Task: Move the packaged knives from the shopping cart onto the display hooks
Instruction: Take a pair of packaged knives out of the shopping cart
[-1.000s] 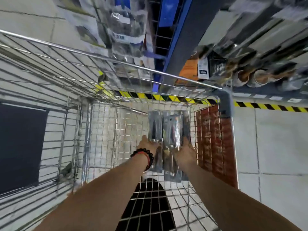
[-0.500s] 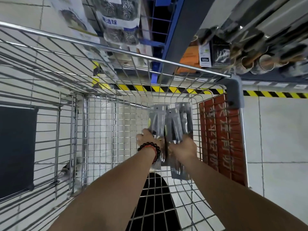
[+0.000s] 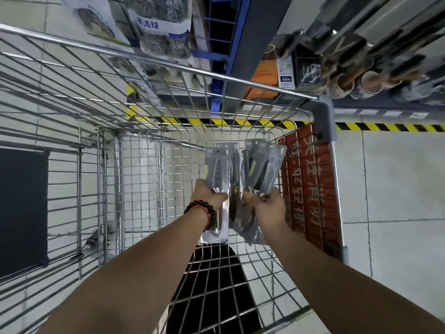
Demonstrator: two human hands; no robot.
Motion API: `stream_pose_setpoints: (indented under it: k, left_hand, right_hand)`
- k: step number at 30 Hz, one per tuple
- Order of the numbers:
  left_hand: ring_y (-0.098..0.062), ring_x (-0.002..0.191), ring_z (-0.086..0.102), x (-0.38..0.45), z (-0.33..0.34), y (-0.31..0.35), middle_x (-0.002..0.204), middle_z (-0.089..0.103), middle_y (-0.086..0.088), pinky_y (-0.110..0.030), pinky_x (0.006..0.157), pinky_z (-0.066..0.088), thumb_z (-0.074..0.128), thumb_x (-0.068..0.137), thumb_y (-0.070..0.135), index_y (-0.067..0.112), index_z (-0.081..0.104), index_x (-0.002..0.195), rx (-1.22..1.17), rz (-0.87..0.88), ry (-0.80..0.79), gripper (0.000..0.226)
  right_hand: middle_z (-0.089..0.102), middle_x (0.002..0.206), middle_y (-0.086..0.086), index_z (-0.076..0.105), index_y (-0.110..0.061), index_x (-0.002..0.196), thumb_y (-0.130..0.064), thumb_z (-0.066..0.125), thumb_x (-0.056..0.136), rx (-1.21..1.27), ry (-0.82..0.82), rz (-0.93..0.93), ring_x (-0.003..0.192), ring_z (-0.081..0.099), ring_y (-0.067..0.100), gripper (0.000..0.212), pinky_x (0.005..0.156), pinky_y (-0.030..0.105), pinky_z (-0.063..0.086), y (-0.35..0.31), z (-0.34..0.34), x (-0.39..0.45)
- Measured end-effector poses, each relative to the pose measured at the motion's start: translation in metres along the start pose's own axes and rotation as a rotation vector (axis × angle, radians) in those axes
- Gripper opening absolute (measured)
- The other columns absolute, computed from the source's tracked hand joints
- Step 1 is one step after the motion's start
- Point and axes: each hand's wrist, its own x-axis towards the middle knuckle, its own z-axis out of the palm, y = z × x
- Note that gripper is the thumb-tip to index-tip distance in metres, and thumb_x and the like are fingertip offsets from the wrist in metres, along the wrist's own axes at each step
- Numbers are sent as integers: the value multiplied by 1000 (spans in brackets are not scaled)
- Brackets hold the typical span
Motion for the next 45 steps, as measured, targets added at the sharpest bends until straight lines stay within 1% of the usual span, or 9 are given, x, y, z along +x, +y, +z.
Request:
stream_pose_setpoints:
  k: [7, 13, 18, 22, 29, 33, 38, 41, 45]
  left_hand:
    - [-17, 111, 45, -103, -44, 34, 125, 44, 3, -34, 97, 37, 67, 88, 35, 12, 31, 144, -269, 211, -61, 70]
    - [-31, 96, 65, -197, -70, 96, 99, 69, -13, -45, 90, 51, 76, 75, 49, 21, 59, 88, -313, 382, -91, 35]
    - [-21, 107, 64, -281, -49, 176, 115, 69, -3, -43, 102, 46, 69, 80, 56, 18, 68, 109, -301, 630, -160, 47]
    - [-16, 88, 65, -351, -12, 222, 91, 72, 3, -32, 84, 48, 63, 91, 32, 21, 70, 87, -270, 761, -193, 14]
    - [-5, 51, 49, -439, 104, 268, 48, 53, 15, -19, 54, 40, 67, 88, 35, 16, 53, 59, -264, 891, -219, 37]
    - [-19, 81, 59, -470, 184, 286, 80, 65, -1, -40, 81, 48, 72, 74, 56, 19, 64, 74, -330, 880, -224, 37]
    - [-26, 98, 68, -501, 254, 310, 98, 74, -4, -49, 95, 50, 69, 78, 57, 21, 72, 95, -337, 916, -165, 40]
    - [-20, 96, 63, -508, 272, 327, 103, 69, -4, -48, 97, 47, 68, 66, 72, 12, 64, 105, -341, 979, -92, 72]
    - [-22, 108, 63, -504, 279, 348, 112, 69, -3, -45, 100, 48, 68, 78, 57, 15, 62, 111, -353, 1009, -11, 54]
  right_hand:
    - [63, 88, -7, 52, -15, 105, -10, 60, 93, 226, -60, -131, 80, 61, 9, 16, 65, 17, 46, -55, -39, -63]
    - [63, 89, 13, 52, -12, 102, 4, 62, 88, 384, -62, -275, 73, 66, 19, 24, 62, 24, 54, -116, -124, -139]
    - [67, 88, 10, 55, -24, 93, -4, 66, 86, 419, 53, -429, 64, 63, 4, 24, 62, 18, 51, -156, -217, -191]
    - [71, 90, 8, 59, -23, 98, -8, 67, 87, 498, 119, -500, 77, 68, 16, 21, 69, 31, 54, -163, -291, -215]
    - [69, 93, 1, 59, -27, 96, -23, 69, 88, 560, 201, -649, 90, 67, 20, 13, 81, 39, 55, -139, -427, -212]
    - [62, 83, -20, 54, -29, 88, -15, 65, 90, 584, 188, -722, 75, 62, -9, 18, 62, 4, 46, -127, -510, -196]
    - [70, 96, -2, 59, -28, 94, -24, 68, 88, 505, 153, -730, 89, 66, 11, 12, 84, 35, 55, -115, -589, -165]
    - [64, 104, -10, 57, -28, 100, -19, 67, 89, 522, 80, -730, 84, 60, -10, 17, 79, 14, 49, -119, -617, -150]
    - [59, 103, -20, 51, -33, 97, -20, 68, 88, 547, -27, -726, 85, 57, -14, 23, 76, 11, 45, -139, -626, -115]
